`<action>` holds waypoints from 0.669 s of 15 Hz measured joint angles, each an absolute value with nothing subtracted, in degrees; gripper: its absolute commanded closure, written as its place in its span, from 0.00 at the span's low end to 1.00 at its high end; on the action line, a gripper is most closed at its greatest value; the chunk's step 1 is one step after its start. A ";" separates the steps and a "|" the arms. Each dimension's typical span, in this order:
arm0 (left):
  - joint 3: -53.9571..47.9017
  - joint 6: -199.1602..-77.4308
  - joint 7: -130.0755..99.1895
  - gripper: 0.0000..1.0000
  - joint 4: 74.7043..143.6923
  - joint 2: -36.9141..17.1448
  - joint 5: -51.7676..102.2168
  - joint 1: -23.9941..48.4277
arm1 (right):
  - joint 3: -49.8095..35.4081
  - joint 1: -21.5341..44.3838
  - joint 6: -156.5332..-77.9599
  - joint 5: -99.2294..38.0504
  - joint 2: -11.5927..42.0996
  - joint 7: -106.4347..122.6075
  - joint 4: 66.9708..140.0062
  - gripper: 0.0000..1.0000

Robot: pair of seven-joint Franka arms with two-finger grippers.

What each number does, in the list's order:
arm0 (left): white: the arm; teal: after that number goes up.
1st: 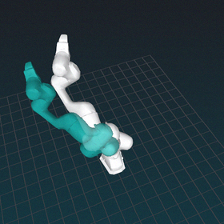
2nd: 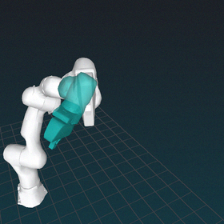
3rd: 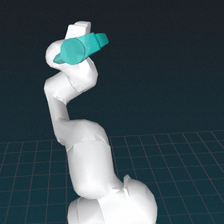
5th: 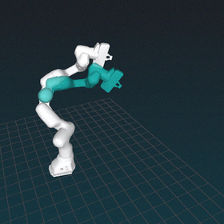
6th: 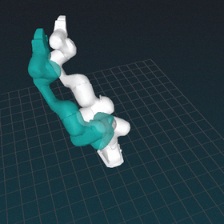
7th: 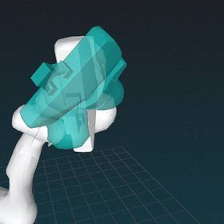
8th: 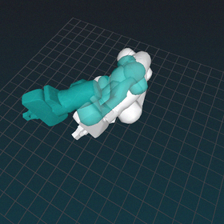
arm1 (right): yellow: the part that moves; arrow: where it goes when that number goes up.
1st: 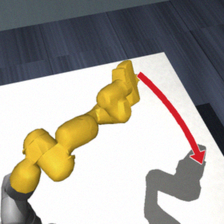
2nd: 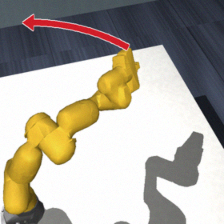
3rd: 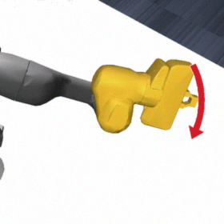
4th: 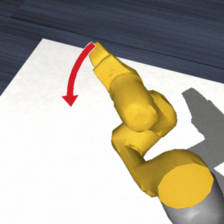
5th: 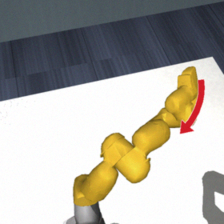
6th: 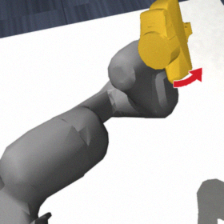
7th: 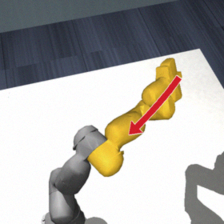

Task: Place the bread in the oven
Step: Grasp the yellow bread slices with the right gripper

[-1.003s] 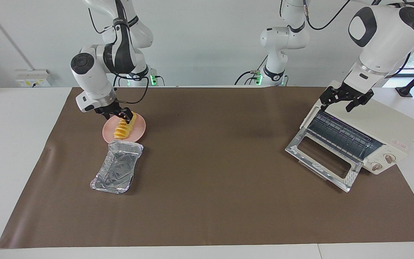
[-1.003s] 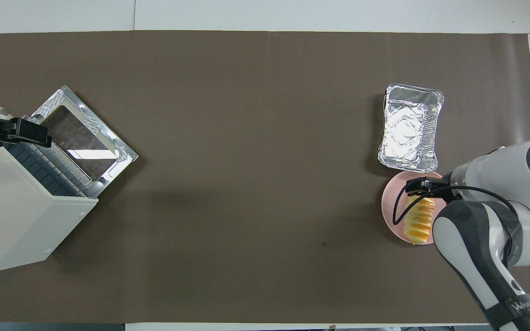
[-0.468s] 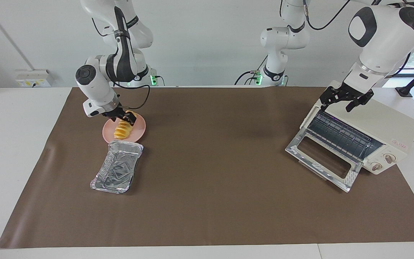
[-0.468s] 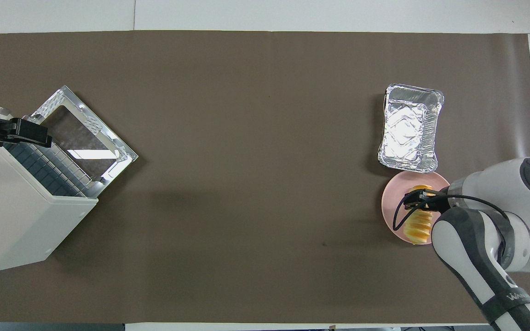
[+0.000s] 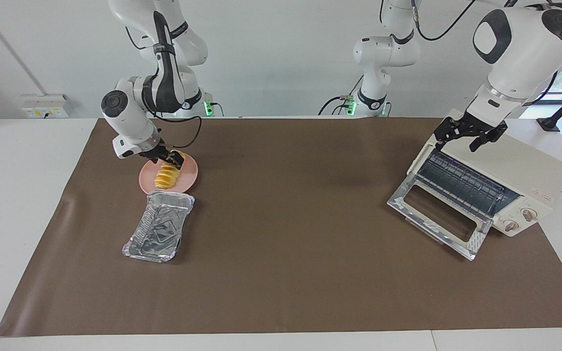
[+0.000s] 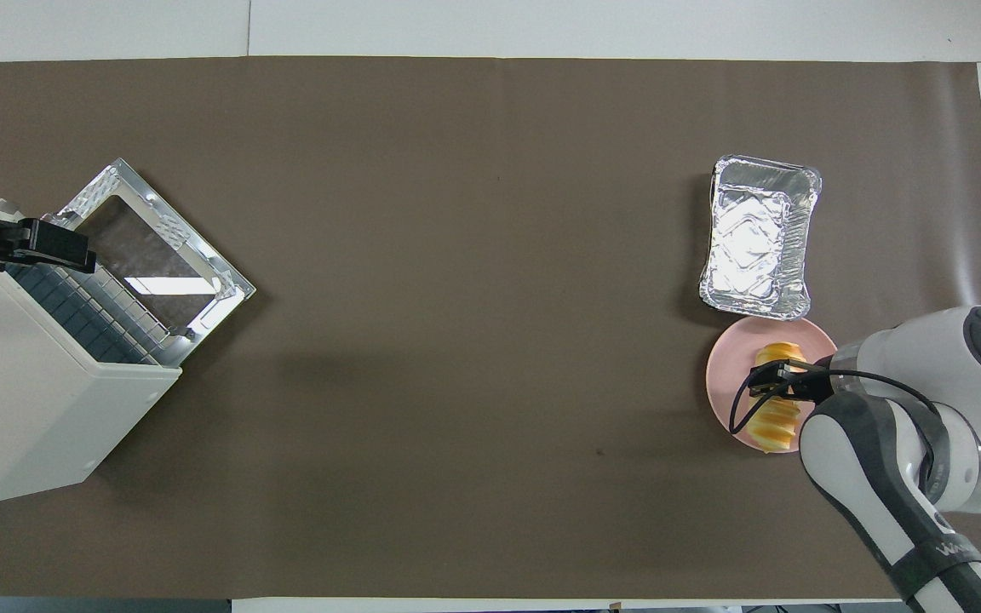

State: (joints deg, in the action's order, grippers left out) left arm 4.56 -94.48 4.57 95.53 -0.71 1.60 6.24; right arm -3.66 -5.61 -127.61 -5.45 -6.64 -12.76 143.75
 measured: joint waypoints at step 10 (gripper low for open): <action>4.56 -94.48 4.57 0.00 95.53 -0.71 1.60 6.24 | -3.89 -5.43 -131.51 -5.51 -6.75 -12.62 146.70 1.00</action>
